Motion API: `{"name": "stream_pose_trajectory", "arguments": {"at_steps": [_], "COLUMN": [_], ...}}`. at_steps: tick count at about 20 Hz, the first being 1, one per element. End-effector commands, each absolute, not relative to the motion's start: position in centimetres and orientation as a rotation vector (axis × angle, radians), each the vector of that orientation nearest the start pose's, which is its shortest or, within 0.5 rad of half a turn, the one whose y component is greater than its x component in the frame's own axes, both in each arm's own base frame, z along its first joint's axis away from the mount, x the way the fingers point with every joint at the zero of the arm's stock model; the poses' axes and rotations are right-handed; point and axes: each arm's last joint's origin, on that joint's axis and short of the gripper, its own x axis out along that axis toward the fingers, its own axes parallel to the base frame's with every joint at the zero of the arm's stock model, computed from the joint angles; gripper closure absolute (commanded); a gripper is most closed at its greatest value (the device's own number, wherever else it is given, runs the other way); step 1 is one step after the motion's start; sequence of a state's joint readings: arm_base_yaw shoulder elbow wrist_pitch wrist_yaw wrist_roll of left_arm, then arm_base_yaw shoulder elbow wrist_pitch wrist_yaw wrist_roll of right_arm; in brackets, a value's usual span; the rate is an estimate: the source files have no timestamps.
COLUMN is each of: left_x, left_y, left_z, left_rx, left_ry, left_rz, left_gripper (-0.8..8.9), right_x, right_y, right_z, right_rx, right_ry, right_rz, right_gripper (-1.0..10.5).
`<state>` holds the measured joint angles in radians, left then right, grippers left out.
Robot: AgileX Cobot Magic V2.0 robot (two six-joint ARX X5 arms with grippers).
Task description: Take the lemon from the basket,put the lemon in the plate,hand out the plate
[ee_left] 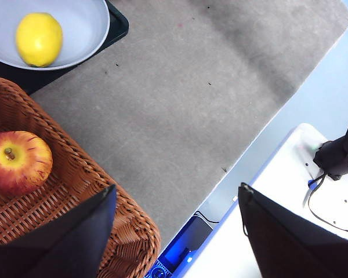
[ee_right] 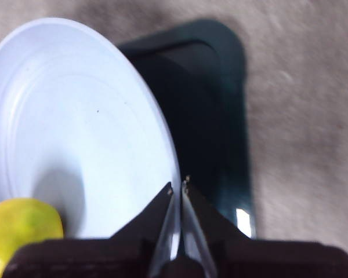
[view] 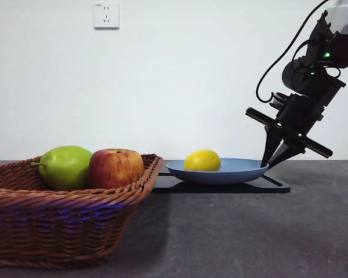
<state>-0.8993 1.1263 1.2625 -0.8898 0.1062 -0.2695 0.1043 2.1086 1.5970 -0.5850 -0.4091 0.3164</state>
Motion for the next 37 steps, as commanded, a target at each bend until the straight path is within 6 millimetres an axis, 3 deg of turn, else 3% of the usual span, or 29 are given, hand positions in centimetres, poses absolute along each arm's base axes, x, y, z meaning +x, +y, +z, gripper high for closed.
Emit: {"name": "stream_pose_trajectory", "arguments": {"at_steps": [1, 7, 10, 13, 16, 18, 21, 26, 29, 32, 35, 37], "left_x": [13.0, 13.0, 13.3, 13.6, 14.0, 14.5, 14.9, 15.1, 15.4, 16.0, 17.2, 18.2], "left_y": [-17.1, -17.1, -16.8, -16.6, -16.6, -16.8, -17.3, -17.5, -17.0, -15.8, -14.2, -13.0], "left_z": [37.2, 37.2, 37.1, 37.2, 37.5, 38.3, 39.5, 40.0, 39.6, 38.8, 38.2, 38.0], "left_rx": [0.075, 0.079, 0.136, 0.169, 0.188, 0.206, 0.193, 0.327, 0.398, 0.47, 0.463, 0.409], "left_ry": [0.827, 0.825, 0.771, 0.727, 0.645, 0.53, 0.387, 0.298, 0.326, 0.411, 0.49, 0.52], "left_rz": [-0.858, -0.857, -0.731, -0.619, -0.53, -0.469, -0.491, -0.525, -0.512, -0.485, -0.574, -0.609], "left_gripper": [4.52, 4.52, 4.52, 4.52, 4.52, 4.52, 4.88, 8.02, 8.07, 8.07, 8.07, 8.07], "right_x": [44.4, 44.3, 44.3, 43.5, 42.0, 40.3, 37.2, 31.2, 27.5, 23.4, 19.3, 17.1], "right_y": [5.8, 5.7, 5.4, 5.0, 4.9, 4.8, 5.2, 6.8, 8.3, 9.3, 9.4, 8.9], "right_z": [17.1, 16.5, 16.8, 18.7, 22.3, 25.1, 29.0, 34.8, 38.3, 41.1, 42.6, 42.4], "right_rx": [0.424, 0.38, 0.383, 0.342, 0.297, 0.284, 0.221, 0.101, 0.019, -0.117, -0.146, -0.12], "right_ry": [1.175, 1.196, 1.187, 1.184, 1.149, 1.143, 1.129, 1.086, 0.963, 0.817, 0.625, 0.499], "right_rz": [0.286, 0.257, 0.26, 0.284, 0.318, 0.328, 0.377, 0.488, 0.523, 0.428, 0.395, 0.379], "right_gripper": [9.4, 7.4, 7.1, 7.1, 7.2, 7.2, 8.1, 9.3, 9.4, 9.4, 9.4, 9.4]}}
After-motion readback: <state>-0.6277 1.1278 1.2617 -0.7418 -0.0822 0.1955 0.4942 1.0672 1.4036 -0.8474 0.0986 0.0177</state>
